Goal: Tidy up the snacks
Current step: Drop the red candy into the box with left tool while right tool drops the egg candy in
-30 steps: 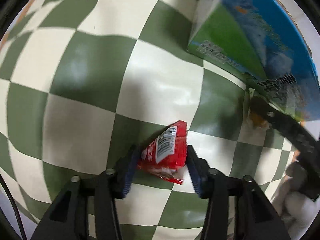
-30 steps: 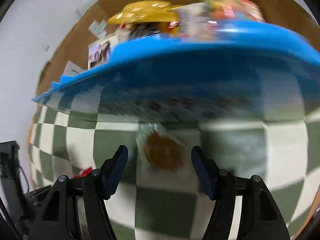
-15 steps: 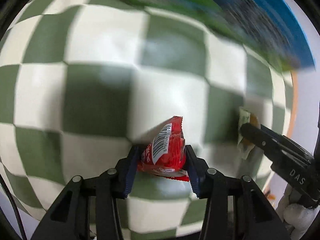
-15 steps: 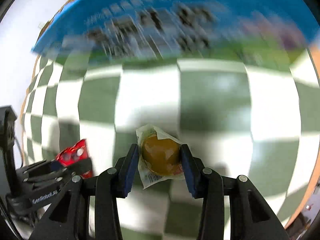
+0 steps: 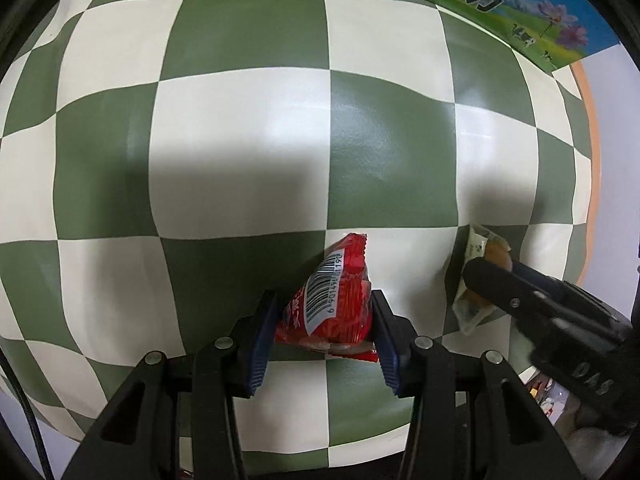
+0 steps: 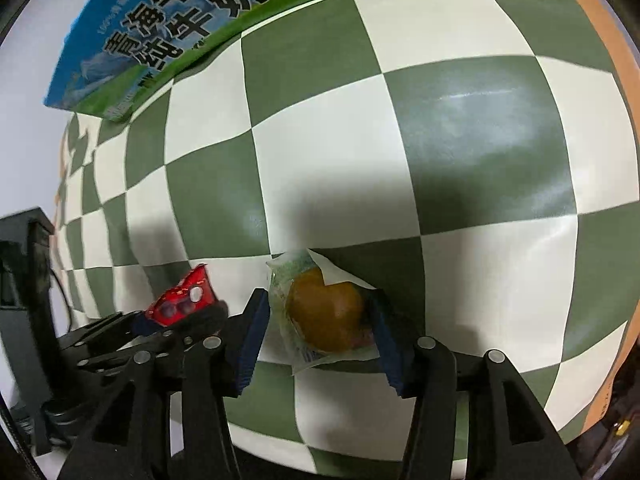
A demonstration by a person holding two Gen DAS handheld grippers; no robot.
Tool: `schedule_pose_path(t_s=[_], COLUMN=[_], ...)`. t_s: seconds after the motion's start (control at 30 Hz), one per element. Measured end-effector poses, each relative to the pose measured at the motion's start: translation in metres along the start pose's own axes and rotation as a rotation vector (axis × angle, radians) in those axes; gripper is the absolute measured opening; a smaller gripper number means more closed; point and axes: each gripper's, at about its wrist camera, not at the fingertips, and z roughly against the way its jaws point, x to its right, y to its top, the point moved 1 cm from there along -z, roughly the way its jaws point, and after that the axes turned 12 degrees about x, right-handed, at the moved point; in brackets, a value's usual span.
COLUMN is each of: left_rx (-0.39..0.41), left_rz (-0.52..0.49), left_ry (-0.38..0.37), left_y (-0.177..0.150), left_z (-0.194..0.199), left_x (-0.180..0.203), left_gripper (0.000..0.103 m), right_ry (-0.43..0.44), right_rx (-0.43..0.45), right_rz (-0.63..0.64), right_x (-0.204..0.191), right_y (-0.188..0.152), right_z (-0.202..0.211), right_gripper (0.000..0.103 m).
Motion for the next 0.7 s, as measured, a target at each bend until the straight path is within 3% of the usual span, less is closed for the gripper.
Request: schedule_pose_path(t_s=[0.13, 0.37, 0.53, 0.7], left_rx=[0.010, 0.094, 0.221, 0.339], left_rz=[0.017, 0.058, 0.034, -0.038], left_ry=[-0.008, -0.066, -0.141, -0.168], left_y=[0.011, 0.032, 0.081, 0.132], left_z=[0.016, 0.075, 0.143, 0.188], left_x=[-0.028, -0.040, -0.030, -0.012], left_gripper=[0.042, 0.042, 0.042, 0.042], right_ry=[-0.033, 0.059, 0.132, 0.185], right_rx=[0.030, 0.077, 0.187, 0.293], right_rz=[0.045, 0.014, 0.010, 0.036], right_x=[-0.010, -0.013, -0.023, -0.039], right_y=[-0.005, 0.004, 0.039, 0.090], right_z=[0.003, 0.039, 0.091, 0.138], right_gripper=[0.044, 0.043, 0.043, 0.043])
